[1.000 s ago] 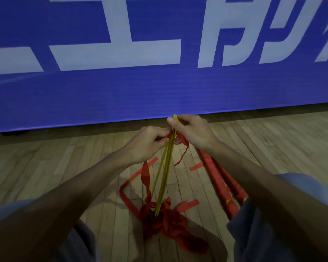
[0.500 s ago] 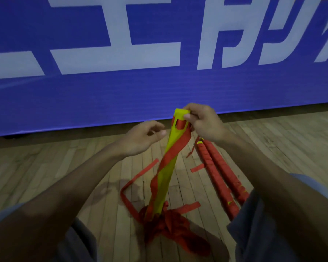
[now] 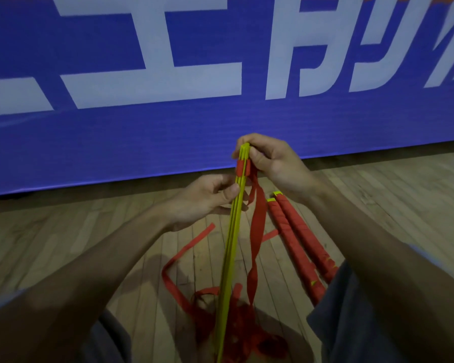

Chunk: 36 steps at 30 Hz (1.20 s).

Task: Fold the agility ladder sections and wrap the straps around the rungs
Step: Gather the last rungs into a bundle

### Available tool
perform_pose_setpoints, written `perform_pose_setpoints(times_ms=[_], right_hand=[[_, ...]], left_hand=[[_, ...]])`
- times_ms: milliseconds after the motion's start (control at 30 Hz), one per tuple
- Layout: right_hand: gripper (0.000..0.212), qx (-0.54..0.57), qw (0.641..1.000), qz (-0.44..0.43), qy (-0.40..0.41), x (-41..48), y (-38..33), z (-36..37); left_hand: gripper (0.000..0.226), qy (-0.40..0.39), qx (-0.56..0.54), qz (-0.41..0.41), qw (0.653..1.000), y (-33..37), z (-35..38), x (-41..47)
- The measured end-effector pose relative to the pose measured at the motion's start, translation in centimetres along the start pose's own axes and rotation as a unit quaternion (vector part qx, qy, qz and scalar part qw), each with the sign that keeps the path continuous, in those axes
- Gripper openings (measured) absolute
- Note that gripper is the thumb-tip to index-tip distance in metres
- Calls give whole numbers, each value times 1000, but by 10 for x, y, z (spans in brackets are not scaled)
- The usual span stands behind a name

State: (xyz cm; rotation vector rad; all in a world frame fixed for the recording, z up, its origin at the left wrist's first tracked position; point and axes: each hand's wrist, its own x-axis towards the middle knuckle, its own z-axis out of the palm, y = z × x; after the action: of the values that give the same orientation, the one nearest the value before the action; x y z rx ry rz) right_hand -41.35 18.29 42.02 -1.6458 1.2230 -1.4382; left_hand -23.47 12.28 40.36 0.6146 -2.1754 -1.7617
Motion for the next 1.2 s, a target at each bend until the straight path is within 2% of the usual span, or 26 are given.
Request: perform_pose_setpoints(times_ms=[133,267,400,533,633,700,767,867,933,1033,1100,1133,1200], right_hand=[[18,-21,1000,3,22,1,2,4],[15,-4,1000,13,20,0,-2,5],[9,-51,997,37,49,0,1,7],[26,-76,986,80,126,-1,6,8],[23,-120,982,122,77,-1,10,10],[7,-173,978,104,57,0,14,15],[11,-198,975,80,64,2,18,18],[5,-111,988,85,60,4,17,18],[11,-61,991,113,42,4,17,20],[22,-88,986,141,-6,3,20,27],[8,-116,985,126,-23,2,21,31],[6,-133,984,114,-19,2,20,31],[16,-146,985,96,5,5,21,27]], left_hand=[[51,-6,-48,-5,999,-5,4,0],[37,-1,-92,-29,995,-5,4,0],[43,30,-52,-33,998,-3,1,0],[44,80,-23,-17,996,6,-7,-4],[45,99,-13,-9,995,11,-14,-6],[43,105,-13,-5,994,13,-18,-7],[42,119,-12,-2,993,16,-20,-9],[41,148,-23,7,989,19,-22,-13],[39,152,-25,12,988,21,-23,-14],[37,150,-15,18,988,25,-24,-16],[36,154,-22,25,987,26,-24,-16],[37,161,-27,30,986,27,-25,-16],[41,189,-38,40,980,28,-26,-17]])
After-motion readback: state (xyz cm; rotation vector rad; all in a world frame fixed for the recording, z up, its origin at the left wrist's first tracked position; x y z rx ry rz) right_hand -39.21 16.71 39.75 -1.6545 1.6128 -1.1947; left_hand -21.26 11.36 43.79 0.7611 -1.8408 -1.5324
